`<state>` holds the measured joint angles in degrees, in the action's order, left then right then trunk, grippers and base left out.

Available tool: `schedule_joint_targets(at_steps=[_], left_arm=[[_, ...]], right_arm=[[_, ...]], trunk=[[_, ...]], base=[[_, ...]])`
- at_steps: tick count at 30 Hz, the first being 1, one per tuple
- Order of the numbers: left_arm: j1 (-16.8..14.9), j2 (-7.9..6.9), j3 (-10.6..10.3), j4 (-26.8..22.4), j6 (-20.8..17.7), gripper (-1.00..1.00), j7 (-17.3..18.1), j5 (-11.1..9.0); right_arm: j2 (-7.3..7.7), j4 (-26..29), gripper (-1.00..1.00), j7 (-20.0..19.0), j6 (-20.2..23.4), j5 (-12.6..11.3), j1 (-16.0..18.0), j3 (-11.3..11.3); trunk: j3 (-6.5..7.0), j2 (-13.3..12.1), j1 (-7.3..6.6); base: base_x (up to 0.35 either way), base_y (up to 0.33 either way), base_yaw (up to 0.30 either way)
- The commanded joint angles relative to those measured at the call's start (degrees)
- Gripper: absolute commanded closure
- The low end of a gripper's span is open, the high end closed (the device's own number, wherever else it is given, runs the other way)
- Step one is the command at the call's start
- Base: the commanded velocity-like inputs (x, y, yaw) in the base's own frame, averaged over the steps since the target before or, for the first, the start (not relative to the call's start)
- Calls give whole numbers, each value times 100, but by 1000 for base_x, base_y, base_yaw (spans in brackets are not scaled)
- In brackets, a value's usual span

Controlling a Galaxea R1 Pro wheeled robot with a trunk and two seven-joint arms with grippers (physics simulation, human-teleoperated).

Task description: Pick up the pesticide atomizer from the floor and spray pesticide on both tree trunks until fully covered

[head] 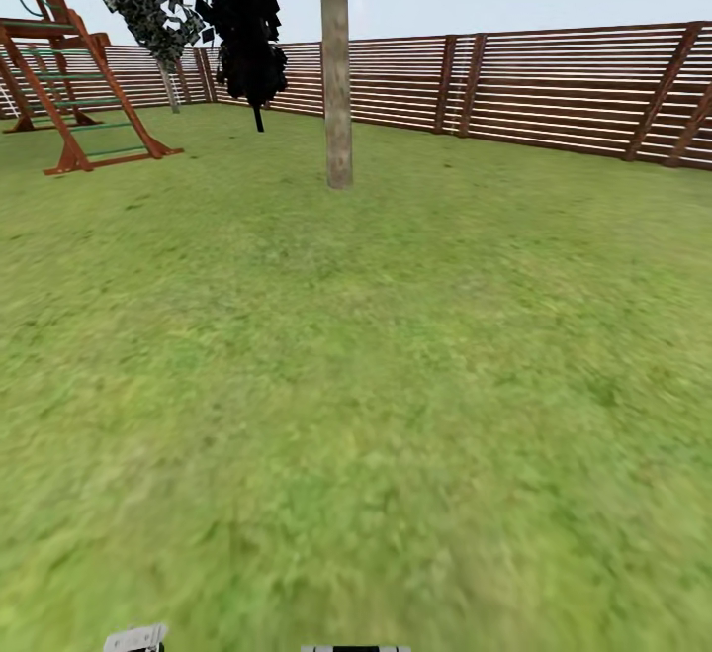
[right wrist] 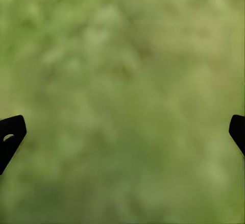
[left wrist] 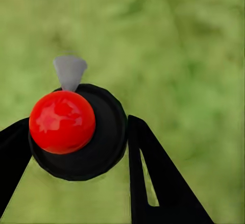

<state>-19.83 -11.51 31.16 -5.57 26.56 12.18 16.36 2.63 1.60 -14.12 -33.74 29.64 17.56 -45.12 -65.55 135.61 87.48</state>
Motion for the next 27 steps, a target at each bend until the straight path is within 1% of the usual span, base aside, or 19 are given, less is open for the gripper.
schedule_joint_targets(at_steps=[1,27], left_arm=[[-3,-1,51,4,15,100,30,33],[-3,-1,49,4,7,100,30,34]], right_arm=[[1,-2,-100,-38,-10,17,2,-50],[1,-2,-100,-38,-10,16,2,-50]], trunk=[[-4,1,3],[-4,1,3]], base=[[338,0,0],[338,0,0]])
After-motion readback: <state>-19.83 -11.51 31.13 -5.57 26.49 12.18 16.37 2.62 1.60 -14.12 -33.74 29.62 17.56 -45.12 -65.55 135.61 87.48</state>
